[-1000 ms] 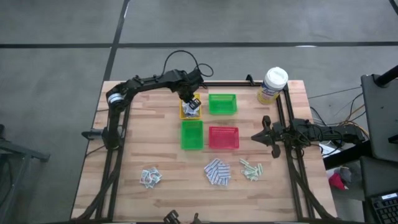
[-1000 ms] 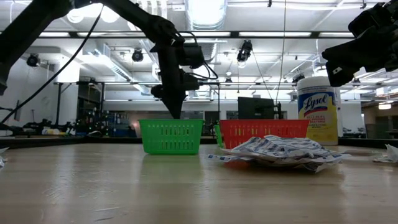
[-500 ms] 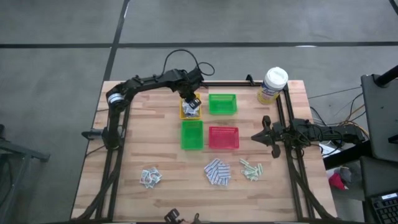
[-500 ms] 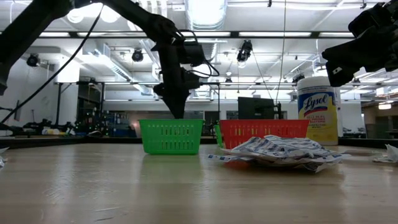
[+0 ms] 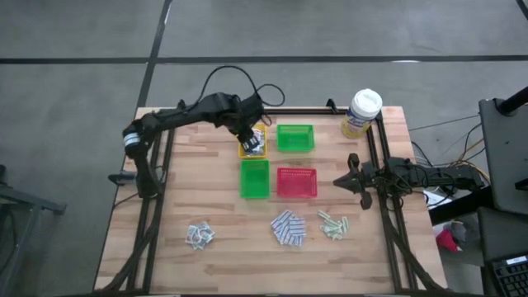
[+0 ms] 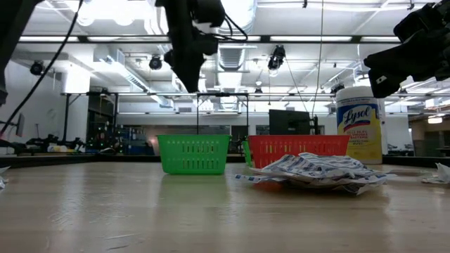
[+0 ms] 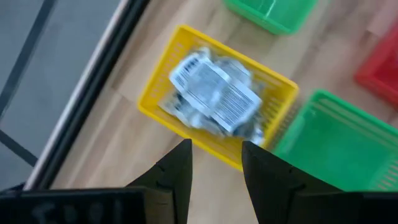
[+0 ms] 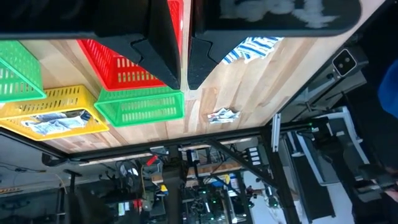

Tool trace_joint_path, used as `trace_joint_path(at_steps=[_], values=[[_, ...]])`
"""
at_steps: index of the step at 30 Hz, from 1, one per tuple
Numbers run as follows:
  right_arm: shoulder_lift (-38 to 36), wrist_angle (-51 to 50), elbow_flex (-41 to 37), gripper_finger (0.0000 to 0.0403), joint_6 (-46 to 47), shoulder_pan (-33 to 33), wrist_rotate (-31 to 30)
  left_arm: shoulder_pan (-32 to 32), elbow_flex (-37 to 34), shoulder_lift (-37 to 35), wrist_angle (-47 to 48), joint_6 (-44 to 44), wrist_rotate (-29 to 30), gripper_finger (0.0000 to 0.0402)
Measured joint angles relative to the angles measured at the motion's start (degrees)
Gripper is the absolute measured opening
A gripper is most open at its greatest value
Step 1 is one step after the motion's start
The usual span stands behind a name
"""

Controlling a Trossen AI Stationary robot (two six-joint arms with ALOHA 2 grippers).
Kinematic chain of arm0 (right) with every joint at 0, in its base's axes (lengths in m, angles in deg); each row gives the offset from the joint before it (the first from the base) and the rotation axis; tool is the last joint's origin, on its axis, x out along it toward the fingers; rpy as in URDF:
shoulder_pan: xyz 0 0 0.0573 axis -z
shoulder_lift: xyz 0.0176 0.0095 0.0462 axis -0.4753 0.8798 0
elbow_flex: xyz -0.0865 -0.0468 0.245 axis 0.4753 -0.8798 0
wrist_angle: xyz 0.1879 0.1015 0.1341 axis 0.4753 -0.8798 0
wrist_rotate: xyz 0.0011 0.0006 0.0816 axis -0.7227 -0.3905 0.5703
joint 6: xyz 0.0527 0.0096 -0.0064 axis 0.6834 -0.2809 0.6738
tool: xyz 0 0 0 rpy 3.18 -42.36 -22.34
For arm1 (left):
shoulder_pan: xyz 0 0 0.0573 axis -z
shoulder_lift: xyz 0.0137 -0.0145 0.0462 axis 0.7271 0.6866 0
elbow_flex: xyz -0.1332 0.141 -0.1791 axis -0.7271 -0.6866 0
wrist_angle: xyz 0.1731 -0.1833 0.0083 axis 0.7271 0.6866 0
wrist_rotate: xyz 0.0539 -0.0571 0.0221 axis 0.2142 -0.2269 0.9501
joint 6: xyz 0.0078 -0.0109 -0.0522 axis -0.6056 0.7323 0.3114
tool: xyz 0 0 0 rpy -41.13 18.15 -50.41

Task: Pick & Place First Aid Supplies
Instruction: Put the green bandage pack into the top green bin

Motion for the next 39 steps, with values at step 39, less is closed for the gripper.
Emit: trace_joint_path(at_steps=[39], values=[[0.0, 0.0, 0.0, 0.0028, 0.0, 0.0, 0.0, 37.5, -42.0, -34.0, -26.0, 28.0, 7.1, 0.0133]])
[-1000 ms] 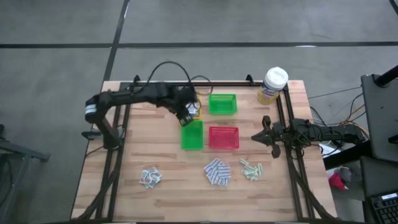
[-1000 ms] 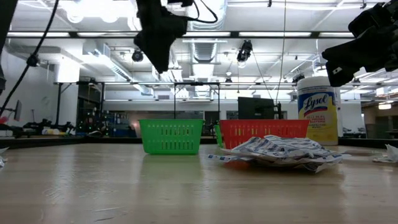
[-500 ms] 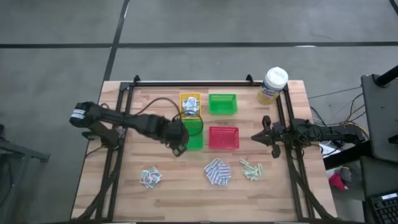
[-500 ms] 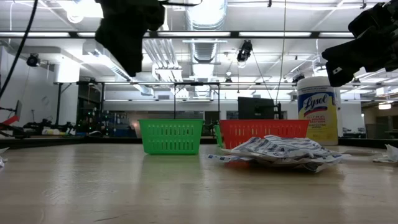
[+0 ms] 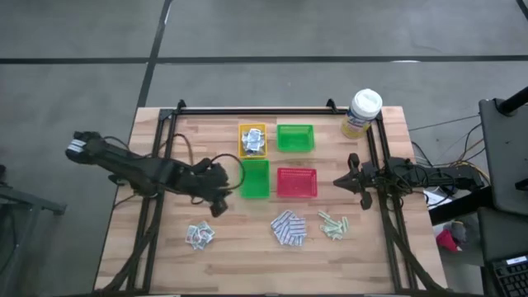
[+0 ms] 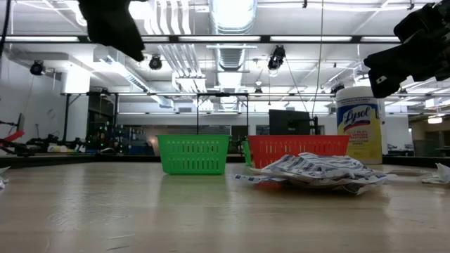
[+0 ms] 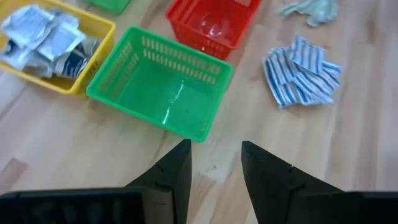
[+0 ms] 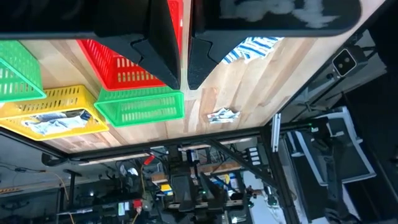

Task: Pick & Place First Aid Supplies
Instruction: Put the green bandage pack into the top green bin

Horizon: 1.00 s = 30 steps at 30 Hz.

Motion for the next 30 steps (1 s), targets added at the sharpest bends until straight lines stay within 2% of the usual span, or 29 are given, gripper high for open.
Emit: trace_joint_path(at_steps=[6, 11, 20, 24, 30], values=[[0.0, 0.0, 0.0, 0.0028, 0.0, 0.0, 0.0, 0.2, -8.2, -10.4, -5.3, -7.6, -3.5, 0.0133], [0.0, 0.0, 0.0, 0.0028, 0.0, 0.0, 0.0, 0.1, -16.8, -17.9, -16.0, -12.0, -6.0, 0.0133], [0.0, 0.0, 0.0, 0.0028, 0.0, 0.0, 0.0, -1.0, -33.6, -23.1, -35.8, -19.0, -14.0, 0.0133], [0.0, 0.0, 0.0, 0.0028, 0.0, 0.0, 0.0, -4.8, -36.1, -24.2, -37.8, -23.2, -19.3, 0.0133], [0.0, 0.0, 0.0, 0.0028, 0.0, 0.0, 0.0, -13.5, -35.8, -25.5, -37.1, -28.6, -26.8, 0.013]])
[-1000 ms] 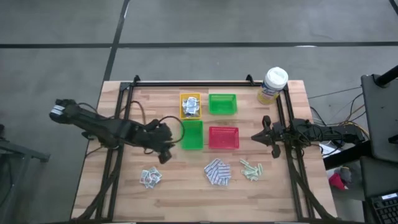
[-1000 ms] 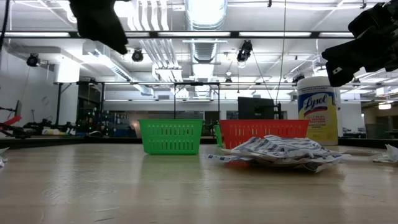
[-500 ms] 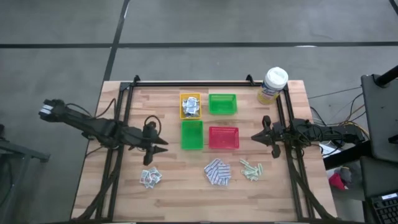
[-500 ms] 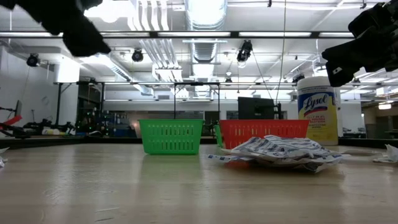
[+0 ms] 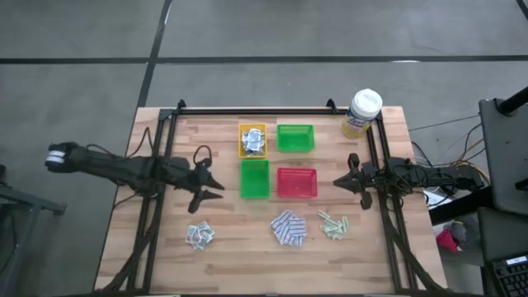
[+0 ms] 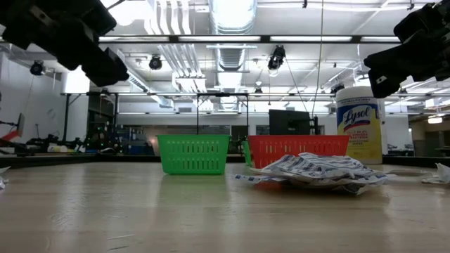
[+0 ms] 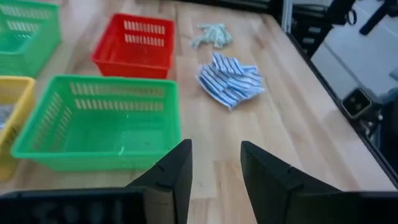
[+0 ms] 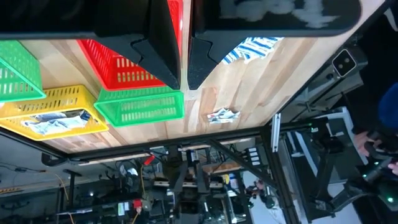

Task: Pick & Place First Aid Supplies
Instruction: Put the green bandage pack into the top green bin

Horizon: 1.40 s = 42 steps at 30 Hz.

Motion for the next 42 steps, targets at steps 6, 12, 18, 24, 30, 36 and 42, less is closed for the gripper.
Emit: trace_joint_path(at_steps=[6, 12, 18, 24, 30, 36, 42], values=[[0.0, 0.0, 0.0, 0.0028, 0.0, 0.0, 0.0, -4.5, -0.1, -4.3, 3.0, -1.6, -2.0, 0.0115], [0.0, 0.0, 0.0, 0.0028, 0.0, 0.0, 0.0, -4.4, -0.3, -13.3, 8.1, -0.6, -1.8, 0.011], [0.0, 0.0, 0.0, 0.0028, 0.0, 0.0, 0.0, -4.3, -0.4, -22.4, 16.1, 1.7, 1.5, 0.011], [0.0, 0.0, 0.0, 0.0028, 0.0, 0.0, 0.0, -4.2, -4.2, -31.7, 15.3, 3.7, 3.6, 0.011], [0.0, 0.0, 0.0, 0.0028, 0.0, 0.0, 0.0, -4.2, -9.3, -40.5, 15.3, 5.3, 4.4, 0.0108], [0.0, 0.0, 0.0, 0.0028, 0.0, 0.0, 0.0, -4.2, -12.7, -41.3, 11.7, 4.6, 7.8, 0.0108], [0.0, 0.0, 0.0, 0.0028, 0.0, 0.0, 0.0, -4.2, -17.0, -41.6, 2.7, 3.7, 11.2, 0.0108]])
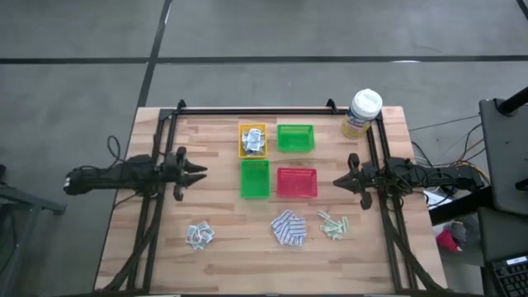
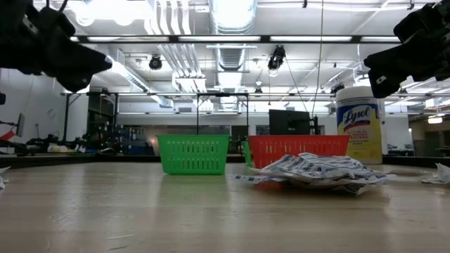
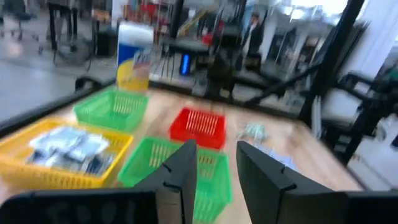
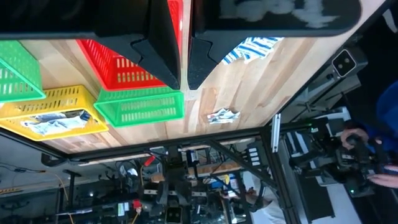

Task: Pick & Place First Aid Supplies
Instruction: Put the green bandage pack into the top green bin

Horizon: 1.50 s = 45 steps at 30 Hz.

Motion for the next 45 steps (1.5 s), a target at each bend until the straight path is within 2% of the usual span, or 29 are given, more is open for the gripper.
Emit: trace_joint_path(at_steps=[6, 20, 24, 27, 29, 32, 34, 36, 39, 45], values=[[0.0, 0.0, 0.0, 0.0028, 0.0, 0.0, 0.0, 0.0, -2.3, 0.0, -1.4, 0.5, -0.7, 0.0108], [0.0, 0.0, 0.0, 0.0028, 0.0, 0.0, 0.0, 0.0, -2.4, 2.4, -1.2, -0.1, -0.4, 0.0108], [0.0, 1.1, 0.0, 0.0028, 0.1, 0.0, -2.6, 0.0, -2.5, 2.5, -1.1, -0.1, -0.4, 0.0108], [0.1, 9.8, 0.0, 0.0028, 5.8, 0.0, -7.3, 0.0, -2.5, 2.5, -1.1, -0.1, -0.4, 0.0108], [0.1, 19.7, 0.0, 0.0028, 8.7, 0.0, -12.8, 0.0, -2.5, 2.5, -1.1, -0.1, -0.4, 0.0108], [0.1, 35.5, 0.0, 0.0028, 8.0, 0.0, -19.3, 0.0, -2.6, 2.5, -1.1, -0.1, -0.4, 0.0108], [0.1, 43.8, 0.0, 0.0028, 6.3, 0.0, -20.3, 0.0, -2.6, 2.5, -1.3, -0.1, -0.4, 0.0108], [0.1, 46.9, 0.6, 0.0028, 5.2, 0.0, -20.3, 0.0, -2.6, 2.5, -1.7, -0.1, -0.4, 0.0108], [0.4, 40.2, 4.8, 0.0028, 5.1, 0.0, -19.1, 0.0, -2.6, 2.5, -2.0, -0.1, -0.4, 0.0108], [4.9, 5.8, 21.4, 0.0028, 8.8, 0.0, -17.9, 0.0, -2.8, 2.5, -3.1, -0.1, -0.3, 0.0108]])
